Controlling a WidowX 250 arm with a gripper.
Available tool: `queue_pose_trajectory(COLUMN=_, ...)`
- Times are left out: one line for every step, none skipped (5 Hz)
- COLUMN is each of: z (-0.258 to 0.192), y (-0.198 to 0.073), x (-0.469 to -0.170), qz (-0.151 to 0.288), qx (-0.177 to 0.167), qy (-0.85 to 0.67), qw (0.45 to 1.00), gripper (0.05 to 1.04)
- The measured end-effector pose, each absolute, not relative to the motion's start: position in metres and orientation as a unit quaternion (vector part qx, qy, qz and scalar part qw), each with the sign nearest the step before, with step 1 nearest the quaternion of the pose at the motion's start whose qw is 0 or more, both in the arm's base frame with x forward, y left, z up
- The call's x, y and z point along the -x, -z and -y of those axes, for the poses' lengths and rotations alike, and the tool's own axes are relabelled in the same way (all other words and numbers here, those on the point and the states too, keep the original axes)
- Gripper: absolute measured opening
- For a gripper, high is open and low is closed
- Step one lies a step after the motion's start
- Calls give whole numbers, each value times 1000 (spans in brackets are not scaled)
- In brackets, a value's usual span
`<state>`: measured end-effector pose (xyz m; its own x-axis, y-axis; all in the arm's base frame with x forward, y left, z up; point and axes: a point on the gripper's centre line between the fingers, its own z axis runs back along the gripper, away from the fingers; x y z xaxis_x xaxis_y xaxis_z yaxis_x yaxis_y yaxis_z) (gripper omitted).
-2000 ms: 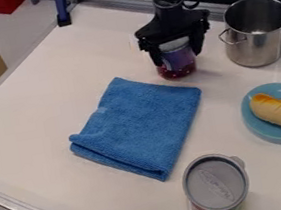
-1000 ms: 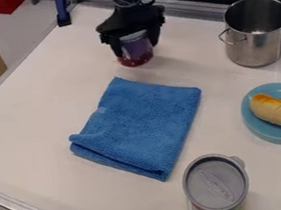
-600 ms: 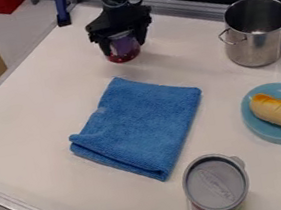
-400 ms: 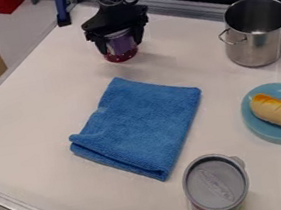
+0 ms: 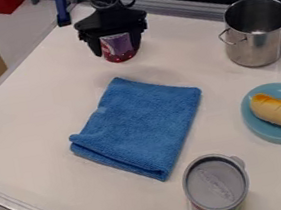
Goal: Move the small can to the top of the left side
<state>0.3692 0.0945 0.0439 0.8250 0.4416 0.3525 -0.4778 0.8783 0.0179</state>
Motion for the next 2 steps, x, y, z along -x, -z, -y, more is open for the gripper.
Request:
queue_pose_trajectory(z=-71, y=-54, x=-346, qz=159, qx=-32, qy=-174, qw=971, gripper=1000)
queue_pose_trajectory(z=-53, y=-55, x=-320, qz=144, qx=-36, qy=-69, qw=987, gripper=1000)
